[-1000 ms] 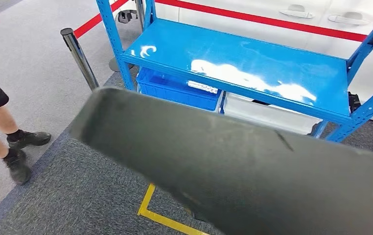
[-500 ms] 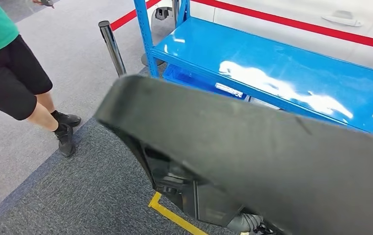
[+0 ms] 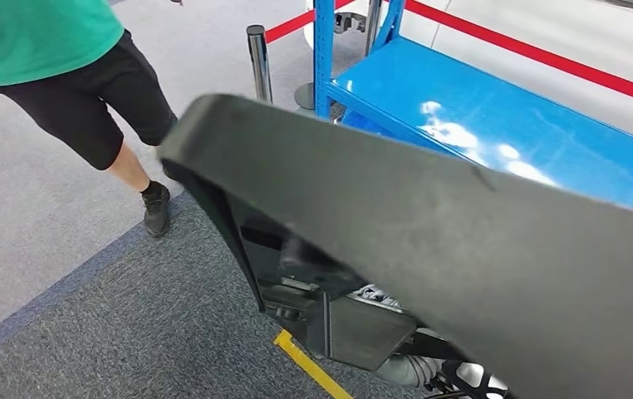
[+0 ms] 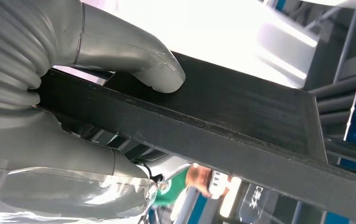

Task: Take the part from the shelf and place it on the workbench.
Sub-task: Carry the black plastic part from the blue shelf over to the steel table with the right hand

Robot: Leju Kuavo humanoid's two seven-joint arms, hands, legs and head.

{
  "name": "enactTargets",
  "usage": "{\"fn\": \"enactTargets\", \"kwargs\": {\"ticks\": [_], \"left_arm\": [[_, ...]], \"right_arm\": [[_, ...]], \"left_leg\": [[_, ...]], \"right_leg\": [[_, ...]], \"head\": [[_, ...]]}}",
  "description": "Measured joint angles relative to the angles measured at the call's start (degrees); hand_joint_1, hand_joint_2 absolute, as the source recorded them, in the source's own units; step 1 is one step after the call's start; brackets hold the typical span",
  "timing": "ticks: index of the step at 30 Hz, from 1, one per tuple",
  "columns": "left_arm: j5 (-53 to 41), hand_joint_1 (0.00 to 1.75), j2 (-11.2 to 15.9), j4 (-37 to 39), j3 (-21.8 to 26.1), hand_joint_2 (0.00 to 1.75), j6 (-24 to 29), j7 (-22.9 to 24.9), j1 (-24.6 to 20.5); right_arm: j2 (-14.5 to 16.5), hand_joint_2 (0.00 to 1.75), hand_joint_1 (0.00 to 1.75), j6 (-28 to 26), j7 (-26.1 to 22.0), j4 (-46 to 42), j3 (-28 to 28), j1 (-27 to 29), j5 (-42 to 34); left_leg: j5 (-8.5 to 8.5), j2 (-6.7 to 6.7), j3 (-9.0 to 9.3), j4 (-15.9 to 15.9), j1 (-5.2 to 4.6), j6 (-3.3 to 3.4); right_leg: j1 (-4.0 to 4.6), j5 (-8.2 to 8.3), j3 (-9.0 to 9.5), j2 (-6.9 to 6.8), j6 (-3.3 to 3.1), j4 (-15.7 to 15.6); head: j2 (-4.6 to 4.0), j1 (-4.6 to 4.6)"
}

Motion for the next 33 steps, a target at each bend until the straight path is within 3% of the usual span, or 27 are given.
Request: {"fn": "enactTargets", "kwargs": {"ticks": [2,3,4,6,7,9,11,13,14,15,17,18,19,21,22,24,26,27,28,29,30,31,33], "left_arm": [[-0.4,0.00,0.1,0.0,0.0,1.75,-0.2,0.2,0.0],[-0.8,0.00,0.1,0.0,0.0,1.75,-0.4,0.3,0.0],[-1.3,0.00,0.2,0.0,0.0,1.75,-0.5,0.3,0.0],[-2.3,0.00,0.3,0.0,0.0,1.75,-0.7,0.3,0.2],[-2.6,0.00,0.4,0.0,0.0,1.75,-0.9,0.3,0.3],[-3.2,0.00,0.6,0.0,0.0,1.75,-1.2,0.0,0.3],[-3.5,0.00,0.7,0.0,0.0,1.75,-1.8,-0.5,-0.1],[-3.8,0.00,0.7,0.0,0.0,1.75,-2.3,-0.9,-0.2],[-3.8,0.00,0.7,0.0,0.0,1.75,-2.5,-1.1,-0.2],[-3.8,0.00,0.7,0.0,0.0,1.75,-2.6,-1.3,-0.1],[-3.6,0.00,0.7,0.0,0.0,1.75,-2.8,-1.6,-0.2],[-3.6,0.00,0.7,0.0,0.0,1.75,-2.8,-1.8,-0.2],[-3.5,0.00,0.7,0.0,0.0,1.75,-2.9,-1.8,-0.3],[-3.5,0.00,0.8,0.0,0.0,1.75,-3.1,-1.9,-0.1],[-3.4,0.00,0.8,0.0,0.0,1.75,-3.1,-1.8,0.0],[-3.4,0.00,0.8,0.0,0.1,1.75,-3.2,-1.5,0.1],[-3.4,0.00,0.7,0.0,0.1,1.75,-3.1,-1.1,-0.1],[-3.3,0.00,0.7,0.0,0.2,1.75,-3.1,-1.0,-0.2],[-3.3,0.00,0.6,0.0,0.3,1.75,-3.1,-0.8,-0.2],[-3.3,0.00,0.5,0.0,0.4,1.75,-3.0,-0.7,-0.1],[-3.2,0.00,0.5,0.0,0.4,1.75,-3.0,-0.6,0.0],[-3.2,0.00,0.4,0.0,0.5,1.75,-3.0,-0.6,0.0],[-3.2,0.00,0.2,0.0,0.7,1.75,-3.0,-0.5,0.0]], "right_arm": [[0.0,1.75,1.68,-0.2,0.0,0.2,0.3,0.0,0.0],[0.0,1.75,1.68,-0.4,0.0,0.3,0.5,0.1,-0.1],[0.0,1.75,1.68,-0.6,0.0,0.4,0.6,0.1,-0.3],[0.0,1.75,1.68,-0.8,0.0,0.8,0.8,0.2,-0.8],[0.1,1.75,1.68,-0.7,0.0,1.0,1.0,0.2,-1.1],[0.5,1.75,1.68,-0.2,0.0,1.5,1.4,0.4,-1.3],[1.3,1.75,1.68,0.3,0.0,2.4,1.9,0.7,-0.9],[2.4,1.75,1.68,1.1,0.0,3.8,2.8,0.9,0.0],[3.0,1.75,1.68,1.6,0.0,4.6,3.3,0.9,0.4],[3.7,1.75,1.68,2.1,0.0,5.3,3.9,0.8,0.7],[5.2,1.75,1.68,2.8,0.0,6.5,4.8,0.5,1.3],[5.9,1.75,1.68,3.1,0.0,7.1,5.3,0.3,1.5],[6.5,1.75,1.68,3.3,0.0,7.7,5.7,0.0,1.6],[7.6,1.75,1.68,3.8,0.0,8.7,6.3,-0.5,1.6],[8.0,1.75,1.68,4.1,0.0,9.2,6.5,-0.8,1.6],[8.7,1.75,1.68,4.7,0.0,9.9,6.9,-1.5,1.6],[9.1,1.75,1.68,5.3,0.0,10.7,7.2,-1.9,1.5],[9.1,1.75,1.68,5.7,0.0,11.0,7.3,-2.0,1.4],[9.1,1.75,1.68,6.0,0.0,11.4,7.4,-2.0,1.3],[9.1,1.75,1.68,6.2,0.0,11.7,7.5,-2.1,1.2],[9.1,1.75,1.68,6.4,0.0,12.0,7.5,-2.2,1.0],[9.2,1.75,1.68,6.5,0.0,12.2,7.5,-2.4,0.8],[9.3,1.75,1.68,6.6,0.0,12.6,7.6,-2.8,0.7]], "left_leg": [[-0.42,-1.59,-0.35,0.9,0.03,-0.53],[-0.61,-2.25,-0.70,1.4,0.00,-0.85],[-0.71,-2.81,-1.06,1.6,0.04,-1.22],[-0.65,-3.75,-1.56,1.7,0.26,-1.97],[-0.77,-3.40,-1.71,1.9,0.36,-2.30],[-2.67,-0.66,-3.18,5.0,0.33,-2.87],[-6.40,2.34,-6.77,12.4,0.41,-3.39],[-8.25,3.13,-9.61,18.1,0.61,-3.73],[-7.59,3.27,-9.46,17.9,0.67,-3.78],[-5.93,3.55,-7.97,15.1,0.68,-3.72],[-2.40,5.49,-3.38,6.6,0.40,-3.15],[-1.42,6.41,-1.78,3.4,0.17,-2.68],[-1.08,6.99,-1.06,1.8,-0.05,-2.22],[-1.06,6.18,-1.17,1.3,-0.27,-1.43],[-0.85,5.54,-0.99,1.0,-0.12,-1.11],[-0.28,4.29,-0.47,0.2,0.18,-0.45],[0.01,2.99,-0.34,0.0,0.25,0.00],[0.01,2.23,-0.42,0.0,0.17,0.12],[-0.01,1.40,-0.45,0.1,0.10,0.17],[-0.06,0.56,-0.43,0.2,0.04,0.18],[-0.12,-0.32,-0.37,0.3,0.01,0.12],[-0.21,-1.17,-0.31,0.5,0.01,0.03],[-0.47,-2.66,-0.57,1.0,0.02,-0.35]], "right_leg": [[-0.37,3.75,3.25,2.09,0.04,-7.6],[-0.50,4.60,4.24,2.91,0.01,-10.1],[-0.46,4.72,4.58,3.41,-0.10,-11.2],[-0.33,4.75,4.55,2.43,-0.67,-11.3],[-0.31,4.85,4.65,1.84,-1.08,-11.5],[-0.41,4.97,4.90,0.40,-1.78,-11.9],[-0.19,4.87,4.93,-1.10,-2.11,-12.0],[-0.06,4.74,4.91,-2.67,-2.16,-11.9],[-0.03,4.67,4.95,-3.42,-2.15,-11.9],[0.00,4.58,5.05,-4.12,-2.09,-11.9],[0.17,4.34,5.43,-5.42,-1.81,-12.0],[0.26,4.22,5.63,-5.97,-1.57,-12.0],[0.35,4.12,5.83,-6.49,-1.27,-12.1],[0.40,4.03,6.21,-7.52,-0.65,-12.4],[0.34,3.90,6.41,-7.33,-0.29,-12.4],[0.22,2.21,5.62,-4.51,0.13,-10.1],[0.19,-1.42,2.24,-1.19,0.18,-3.2],[0.22,-2.96,0.16,-0.62,0.17,0.7],[0.26,-3.49,-1.38,-0.41,0.15,3.3],[0.28,-2.79,-1.96,-0.32,0.10,3.9],[0.27,-0.96,-1.36,-0.16,-0.01,2.0],[0.26,1.52,0.16,0.46,-0.17,-1.7],[0.06,4.94,3.27,3.26,-0.46,-9.2]], "head": [[0.00,0.00],[0.00,-0.01],[0.00,-0.01],[0.00,-0.01],[0.00,-0.01],[0.00,-0.03],[0.00,-0.03],[0.00,-0.03],[0.00,-0.03],[0.00,-0.03],[0.00,-0.03],[0.00,-0.03],[0.00,-0.03],[0.00,-0.02],[0.00,-0.02],[0.00,-0.02],[0.00,-0.02],[0.00,-0.01],[0.00,-0.01],[0.00,-0.02],[0.00,-0.02],[0.00,-0.02],[0.00,-0.02]]}}
